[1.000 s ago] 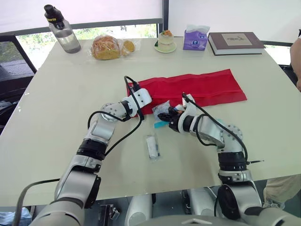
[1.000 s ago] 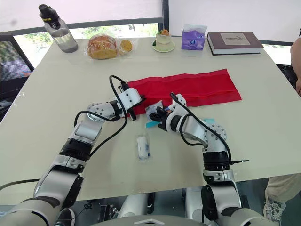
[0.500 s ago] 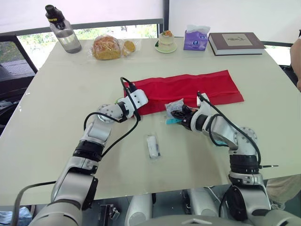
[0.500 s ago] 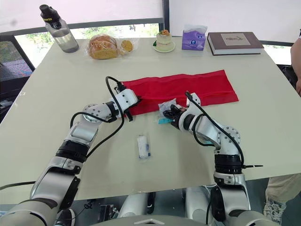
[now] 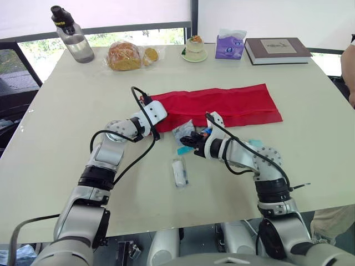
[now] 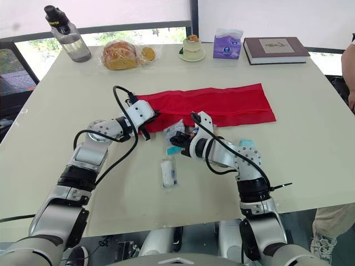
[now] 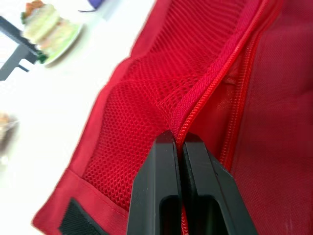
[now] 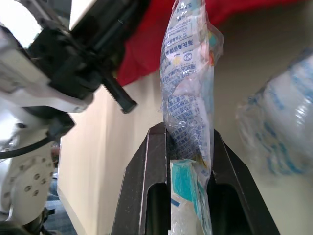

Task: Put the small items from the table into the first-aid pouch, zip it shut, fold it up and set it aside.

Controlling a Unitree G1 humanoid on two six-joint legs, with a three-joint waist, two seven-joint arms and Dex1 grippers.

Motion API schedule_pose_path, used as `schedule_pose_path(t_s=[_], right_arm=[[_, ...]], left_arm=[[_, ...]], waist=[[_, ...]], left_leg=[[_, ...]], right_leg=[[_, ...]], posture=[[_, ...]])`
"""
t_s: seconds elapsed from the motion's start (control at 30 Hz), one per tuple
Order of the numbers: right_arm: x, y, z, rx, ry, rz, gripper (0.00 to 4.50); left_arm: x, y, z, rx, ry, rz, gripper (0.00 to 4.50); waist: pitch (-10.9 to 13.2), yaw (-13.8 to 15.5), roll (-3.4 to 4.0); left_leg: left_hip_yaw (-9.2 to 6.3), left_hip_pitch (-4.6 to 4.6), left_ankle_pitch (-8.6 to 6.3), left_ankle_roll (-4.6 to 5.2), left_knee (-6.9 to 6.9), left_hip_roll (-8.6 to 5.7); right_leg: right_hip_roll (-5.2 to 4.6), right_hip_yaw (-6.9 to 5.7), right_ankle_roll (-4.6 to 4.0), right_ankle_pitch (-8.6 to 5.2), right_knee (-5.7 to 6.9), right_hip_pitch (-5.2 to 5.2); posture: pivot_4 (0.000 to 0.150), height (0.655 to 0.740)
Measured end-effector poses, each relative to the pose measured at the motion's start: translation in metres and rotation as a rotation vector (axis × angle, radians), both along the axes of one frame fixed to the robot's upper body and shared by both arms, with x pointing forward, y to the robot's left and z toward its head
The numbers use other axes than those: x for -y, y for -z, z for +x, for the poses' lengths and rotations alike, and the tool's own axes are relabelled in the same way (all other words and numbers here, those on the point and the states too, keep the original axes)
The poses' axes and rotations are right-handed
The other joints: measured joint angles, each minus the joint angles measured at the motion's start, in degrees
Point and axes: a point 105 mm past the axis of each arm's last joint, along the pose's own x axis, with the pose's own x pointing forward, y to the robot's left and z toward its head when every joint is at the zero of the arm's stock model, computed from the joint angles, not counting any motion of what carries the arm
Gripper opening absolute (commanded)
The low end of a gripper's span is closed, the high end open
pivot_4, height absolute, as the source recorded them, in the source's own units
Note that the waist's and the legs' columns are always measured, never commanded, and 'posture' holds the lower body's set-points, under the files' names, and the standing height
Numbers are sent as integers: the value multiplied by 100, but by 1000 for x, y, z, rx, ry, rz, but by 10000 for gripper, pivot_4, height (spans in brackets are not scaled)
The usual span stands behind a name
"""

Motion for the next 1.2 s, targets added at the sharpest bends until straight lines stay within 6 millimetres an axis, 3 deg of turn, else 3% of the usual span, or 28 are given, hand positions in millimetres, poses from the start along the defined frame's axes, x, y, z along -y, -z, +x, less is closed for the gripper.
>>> schedule_pose_path(t_s=[0.23,0.53,1.2], right_arm=[[-20,-5,3,-19,-25,63,1498],[-19,17,11,-65,-9,33,1498],[-23,10,42,-79,12,94,1498]], left_arm=[[1,6,-12,-18,20,-14,1062],[5,0,-15,-15,28,-44,1062],[10,7,-30,-50,79,-55,1062]], waist=[[0,-2,1],[1,6,1],[0,-2,2]], left_leg=[[-4,1,0,0,0,1],[-7,0,0,0,-1,-1],[-7,3,0,0,-1,0]], right_leg=[[1,-2,0,0,1,0],[0,-7,-1,0,1,0],[1,-8,-1,1,2,0]], posture=[[1500,7400],[1500,7400],[1500,7400]])
